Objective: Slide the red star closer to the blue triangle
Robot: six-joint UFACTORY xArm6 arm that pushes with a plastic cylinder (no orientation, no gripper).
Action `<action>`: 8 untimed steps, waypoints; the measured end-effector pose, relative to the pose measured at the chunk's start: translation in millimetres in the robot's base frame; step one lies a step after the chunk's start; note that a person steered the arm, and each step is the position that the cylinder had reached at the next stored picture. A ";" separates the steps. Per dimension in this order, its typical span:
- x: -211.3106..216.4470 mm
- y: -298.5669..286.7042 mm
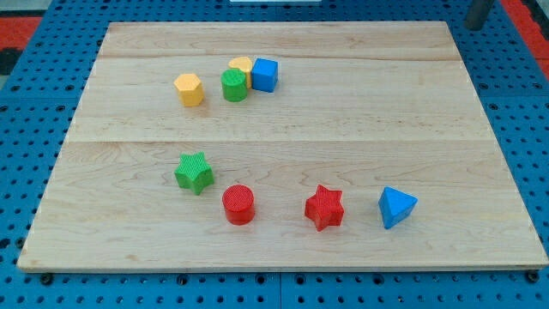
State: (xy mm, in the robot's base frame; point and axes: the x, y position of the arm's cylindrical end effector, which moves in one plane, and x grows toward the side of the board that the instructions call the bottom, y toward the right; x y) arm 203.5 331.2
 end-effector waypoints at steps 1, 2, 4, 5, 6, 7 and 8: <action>0.3 0.0; 1.8 0.0; 82.0 11.7; 130.2 -47.9; 154.0 -136.8; 219.2 -226.5; 257.4 -307.7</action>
State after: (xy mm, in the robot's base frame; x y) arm 460.8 23.5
